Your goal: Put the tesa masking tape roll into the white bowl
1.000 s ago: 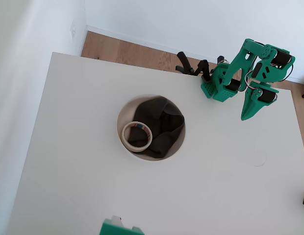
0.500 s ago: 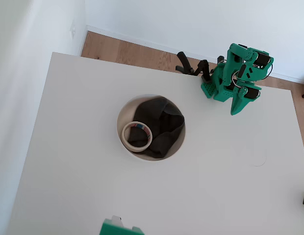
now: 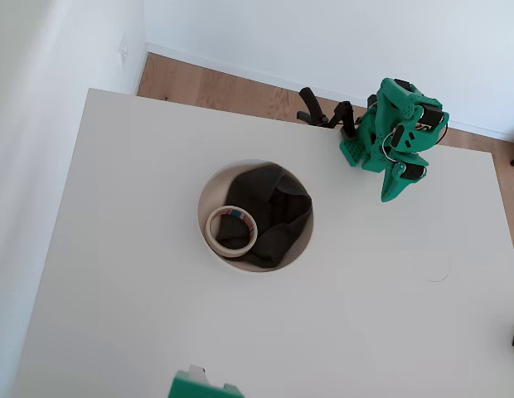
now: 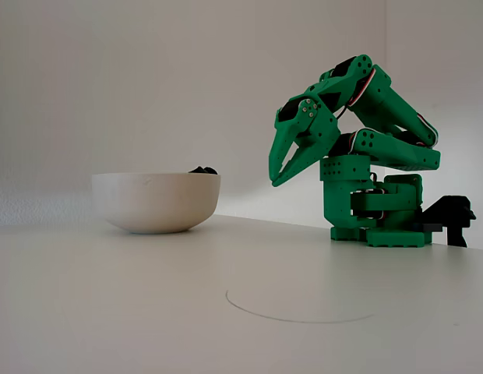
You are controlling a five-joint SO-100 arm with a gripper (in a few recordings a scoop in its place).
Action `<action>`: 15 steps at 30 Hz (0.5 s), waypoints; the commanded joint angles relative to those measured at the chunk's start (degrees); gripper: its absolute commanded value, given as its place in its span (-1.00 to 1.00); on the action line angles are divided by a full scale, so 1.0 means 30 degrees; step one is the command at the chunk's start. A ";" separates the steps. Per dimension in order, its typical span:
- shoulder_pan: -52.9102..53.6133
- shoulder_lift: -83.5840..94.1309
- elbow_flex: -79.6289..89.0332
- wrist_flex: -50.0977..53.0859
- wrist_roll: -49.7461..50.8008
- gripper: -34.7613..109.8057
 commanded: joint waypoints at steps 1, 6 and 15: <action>0.0146 0.0117 0.0732 -0.0205 0.0293 -0.64; -0.0088 0.0117 0.1113 0.0117 0.0381 -0.64; -0.0029 0.0117 0.0996 0.1055 0.0557 -0.64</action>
